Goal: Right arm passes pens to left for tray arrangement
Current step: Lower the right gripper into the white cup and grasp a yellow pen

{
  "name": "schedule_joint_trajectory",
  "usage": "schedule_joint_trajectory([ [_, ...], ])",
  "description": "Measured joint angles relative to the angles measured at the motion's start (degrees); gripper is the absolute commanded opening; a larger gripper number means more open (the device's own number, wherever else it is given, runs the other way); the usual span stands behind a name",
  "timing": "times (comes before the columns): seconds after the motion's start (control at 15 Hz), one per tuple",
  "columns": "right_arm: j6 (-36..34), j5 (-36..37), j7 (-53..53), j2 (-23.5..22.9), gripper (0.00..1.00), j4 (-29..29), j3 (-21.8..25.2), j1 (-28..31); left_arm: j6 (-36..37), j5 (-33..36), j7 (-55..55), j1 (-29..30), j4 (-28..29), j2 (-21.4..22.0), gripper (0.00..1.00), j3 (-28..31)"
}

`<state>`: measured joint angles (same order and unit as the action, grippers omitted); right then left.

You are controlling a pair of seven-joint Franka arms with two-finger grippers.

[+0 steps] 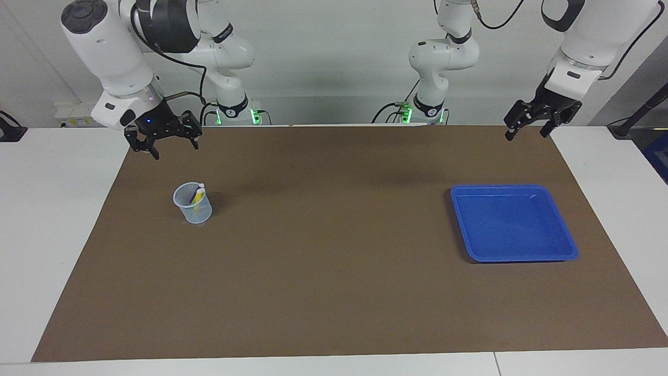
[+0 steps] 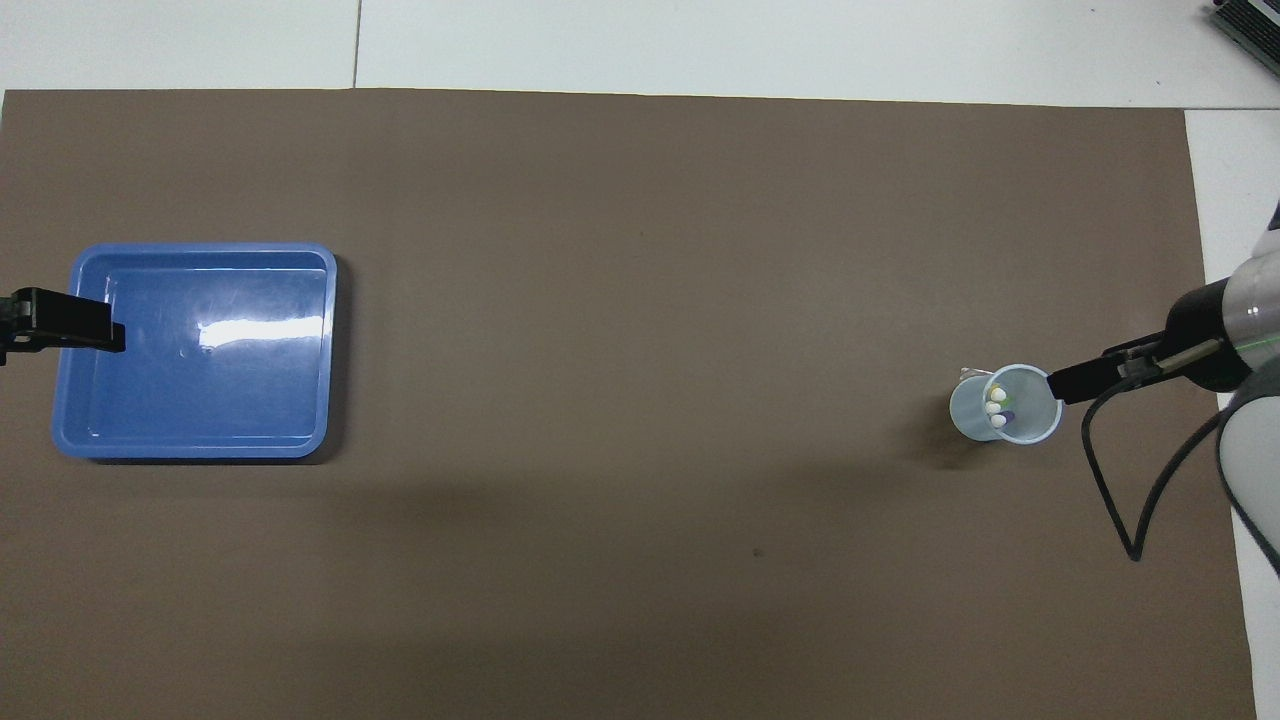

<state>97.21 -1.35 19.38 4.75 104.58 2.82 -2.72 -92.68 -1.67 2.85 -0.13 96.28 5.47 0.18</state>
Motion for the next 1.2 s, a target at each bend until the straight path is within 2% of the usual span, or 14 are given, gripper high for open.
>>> schedule_joint_trajectory([
  [0.2, 5.1, 0.0, 2.6, 1.0, 1.00, 5.2, 0.0, -0.1, 0.0, 0.0, 0.0, 1.0, 0.0, 0.1, 1.00, 0.1],
  [0.33, 6.1, 0.0, 2.7, 1.5, 0.95, 6.9, 0.0, -0.2, 0.0, 0.0, 0.0, 1.8, 0.0, 0.2, 1.00, 0.2],
  [0.47, 7.5, 0.0, 2.5, 1.8, 0.95, 7.5, 0.0, -0.1, 0.0, 0.0, 0.0, 2.9, 0.0, 0.6, 1.00, 0.2],
  [0.53, 8.0, 0.0, 1.9, 1.9, 1.00, 7.6, 0.0, -0.1, 0.1, 0.0, 0.0, 3.4, 0.0, 0.9, 1.00, 0.2],
  [0.93, 10.0, 0.0, -4.2, 2.1, 1.00, 10.0, -0.1, -1.3, 3.9, 0.0, 0.0, 3.6, 0.0, 1.8, 1.00, -0.1],
  [1.2, 11.6, 0.0, -6.5, 0.4, 1.00, 11.5, -0.1, -1.5, 5.7, 0.0, 0.0, 3.4, 0.0, 2.1, 1.00, -1.1],
])
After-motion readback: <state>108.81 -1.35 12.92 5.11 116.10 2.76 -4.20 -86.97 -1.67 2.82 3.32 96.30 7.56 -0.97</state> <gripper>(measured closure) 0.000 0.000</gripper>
